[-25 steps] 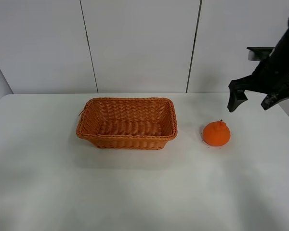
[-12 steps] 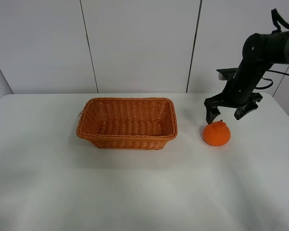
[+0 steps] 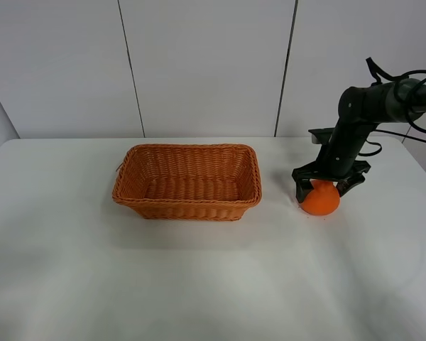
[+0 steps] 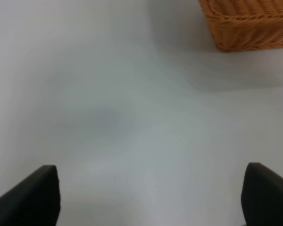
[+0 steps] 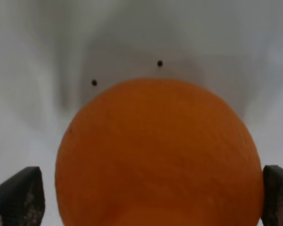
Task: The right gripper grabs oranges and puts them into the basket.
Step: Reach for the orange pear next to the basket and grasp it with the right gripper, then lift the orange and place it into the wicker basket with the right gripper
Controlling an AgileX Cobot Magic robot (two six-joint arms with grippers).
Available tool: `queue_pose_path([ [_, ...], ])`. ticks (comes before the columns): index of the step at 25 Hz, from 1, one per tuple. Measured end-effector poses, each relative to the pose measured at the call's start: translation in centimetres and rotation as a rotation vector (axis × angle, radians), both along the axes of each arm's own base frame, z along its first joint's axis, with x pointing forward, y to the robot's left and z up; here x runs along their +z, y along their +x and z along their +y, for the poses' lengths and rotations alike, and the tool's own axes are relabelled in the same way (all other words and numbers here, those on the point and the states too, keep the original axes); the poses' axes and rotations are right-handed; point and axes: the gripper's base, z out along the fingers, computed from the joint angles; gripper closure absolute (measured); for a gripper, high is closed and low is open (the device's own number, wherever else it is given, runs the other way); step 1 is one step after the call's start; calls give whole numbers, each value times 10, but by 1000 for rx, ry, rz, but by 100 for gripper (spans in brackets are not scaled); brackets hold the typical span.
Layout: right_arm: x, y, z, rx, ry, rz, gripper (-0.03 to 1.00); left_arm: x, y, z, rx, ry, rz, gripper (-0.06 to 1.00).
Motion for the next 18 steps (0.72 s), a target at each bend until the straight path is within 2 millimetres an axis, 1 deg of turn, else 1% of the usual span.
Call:
queue_pose_path([
  [3, -6, 0, 0, 0, -2, 16, 28, 0, 0, 0, 0, 0, 0, 6],
  [5, -9, 0, 0, 0, -2, 23, 31, 0, 0, 0, 0, 0, 0, 6],
  [7, -10, 0, 0, 1, -3, 23, 36, 0, 0, 0, 0, 0, 0, 6],
  [9, -9, 0, 0, 2, -5, 24, 45, 0, 0, 0, 0, 0, 0, 6],
  [13, -6, 1, 0, 3, -5, 23, 79, 0, 0, 0, 0, 0, 0, 6],
  [14, -2, 2, 0, 4, -5, 20, 84, 0, 0, 0, 0, 0, 0, 6],
  [16, 7, 3, 0, 9, -10, 18, 84, 0, 0, 0, 0, 0, 0, 6],
  [18, 21, 6, -1, 17, -21, 10, 84, 0, 0, 0, 0, 0, 0, 6],
])
